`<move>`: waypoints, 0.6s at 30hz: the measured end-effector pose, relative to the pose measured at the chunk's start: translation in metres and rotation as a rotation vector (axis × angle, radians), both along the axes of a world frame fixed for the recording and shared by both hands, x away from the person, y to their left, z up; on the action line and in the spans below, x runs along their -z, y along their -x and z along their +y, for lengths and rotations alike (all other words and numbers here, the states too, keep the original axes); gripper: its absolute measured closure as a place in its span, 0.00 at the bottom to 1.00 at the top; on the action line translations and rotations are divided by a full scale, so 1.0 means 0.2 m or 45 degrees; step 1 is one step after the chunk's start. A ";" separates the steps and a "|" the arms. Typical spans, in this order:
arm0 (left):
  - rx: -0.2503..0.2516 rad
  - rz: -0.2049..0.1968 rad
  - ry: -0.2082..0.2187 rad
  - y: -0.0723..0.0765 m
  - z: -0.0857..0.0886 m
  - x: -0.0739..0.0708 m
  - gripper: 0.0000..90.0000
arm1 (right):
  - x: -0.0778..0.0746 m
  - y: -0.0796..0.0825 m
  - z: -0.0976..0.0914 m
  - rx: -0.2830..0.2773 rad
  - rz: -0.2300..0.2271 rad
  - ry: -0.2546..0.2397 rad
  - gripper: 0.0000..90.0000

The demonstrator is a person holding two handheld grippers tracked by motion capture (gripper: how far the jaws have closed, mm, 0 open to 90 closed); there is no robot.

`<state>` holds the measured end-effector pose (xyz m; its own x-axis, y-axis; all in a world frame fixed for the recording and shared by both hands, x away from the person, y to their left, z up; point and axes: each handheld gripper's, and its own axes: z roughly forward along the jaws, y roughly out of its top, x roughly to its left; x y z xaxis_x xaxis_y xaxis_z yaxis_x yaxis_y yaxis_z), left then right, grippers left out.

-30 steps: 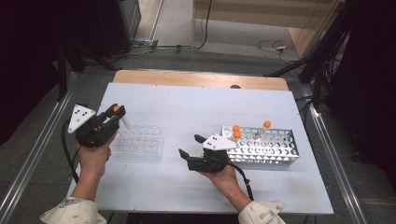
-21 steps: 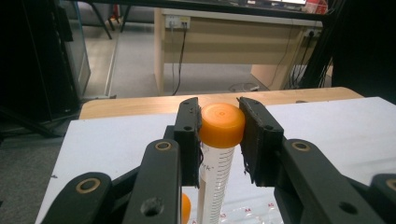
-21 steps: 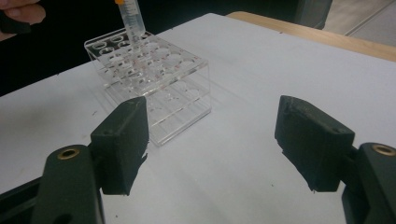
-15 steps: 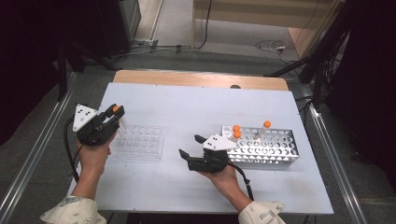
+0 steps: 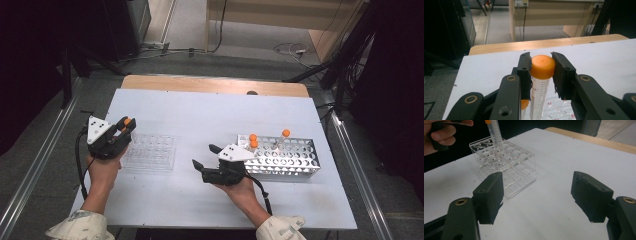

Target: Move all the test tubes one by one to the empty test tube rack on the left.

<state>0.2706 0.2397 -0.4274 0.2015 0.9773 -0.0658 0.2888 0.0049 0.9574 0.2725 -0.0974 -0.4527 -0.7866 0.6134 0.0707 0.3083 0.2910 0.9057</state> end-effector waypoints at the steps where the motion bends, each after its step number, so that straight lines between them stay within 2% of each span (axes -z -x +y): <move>1: 0.000 0.009 -0.004 0.00 0.00 0.01 0.77 | 0.00 0.00 0.00 0.000 -0.002 0.000 0.28; 9: -0.004 0.034 -0.010 0.00 0.00 0.04 0.77 | 0.00 0.00 0.00 0.000 0.000 0.000 0.28; 14: -0.006 0.028 -0.035 0.01 -0.02 0.05 0.76 | 0.00 0.00 -0.01 0.001 -0.001 -0.002 0.28; 18: -0.002 0.026 -0.034 0.00 -0.02 0.05 0.73 | 0.00 0.00 -0.01 0.000 -0.001 -0.001 0.28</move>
